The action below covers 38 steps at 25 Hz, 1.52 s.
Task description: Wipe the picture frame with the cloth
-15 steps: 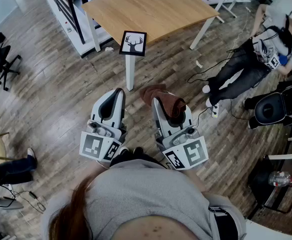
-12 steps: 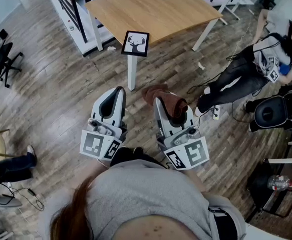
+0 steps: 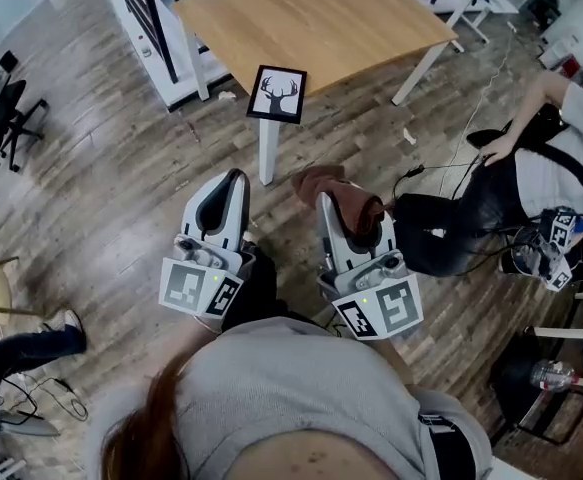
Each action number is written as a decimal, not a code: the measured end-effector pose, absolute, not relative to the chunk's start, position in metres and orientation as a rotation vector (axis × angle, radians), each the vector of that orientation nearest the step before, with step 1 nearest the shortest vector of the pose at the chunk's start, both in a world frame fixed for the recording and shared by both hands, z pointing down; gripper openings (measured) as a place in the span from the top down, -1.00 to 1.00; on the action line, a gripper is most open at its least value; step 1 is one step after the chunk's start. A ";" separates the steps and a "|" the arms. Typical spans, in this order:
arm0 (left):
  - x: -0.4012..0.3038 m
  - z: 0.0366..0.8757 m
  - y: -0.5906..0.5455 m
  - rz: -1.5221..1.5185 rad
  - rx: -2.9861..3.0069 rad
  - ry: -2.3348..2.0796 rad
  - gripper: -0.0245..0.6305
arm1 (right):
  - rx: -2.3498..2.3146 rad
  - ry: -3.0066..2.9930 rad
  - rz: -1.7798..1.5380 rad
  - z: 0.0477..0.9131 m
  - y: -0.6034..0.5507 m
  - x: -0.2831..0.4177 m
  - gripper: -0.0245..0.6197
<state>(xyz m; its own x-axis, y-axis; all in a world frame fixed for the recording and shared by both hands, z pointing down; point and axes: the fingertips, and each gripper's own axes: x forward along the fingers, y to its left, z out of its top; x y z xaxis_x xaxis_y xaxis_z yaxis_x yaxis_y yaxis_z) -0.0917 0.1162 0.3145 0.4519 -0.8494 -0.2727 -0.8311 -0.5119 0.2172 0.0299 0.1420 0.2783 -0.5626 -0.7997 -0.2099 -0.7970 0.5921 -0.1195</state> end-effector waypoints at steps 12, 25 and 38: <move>-0.102 0.329 -0.040 -0.390 2.716 -1.416 0.89 | -1.390 2.523 0.000 0.281 -0.006 0.010 0.62; -0.107 0.353 -0.143 -0.263 2.730 -1.261 0.86 | -1.460 2.508 -0.057 0.293 -0.106 -0.007 0.62; -0.097 0.489 -0.204 0.017 2.358 -1.115 0.14 | -1.401 2.546 -0.137 0.300 -0.140 0.021 0.62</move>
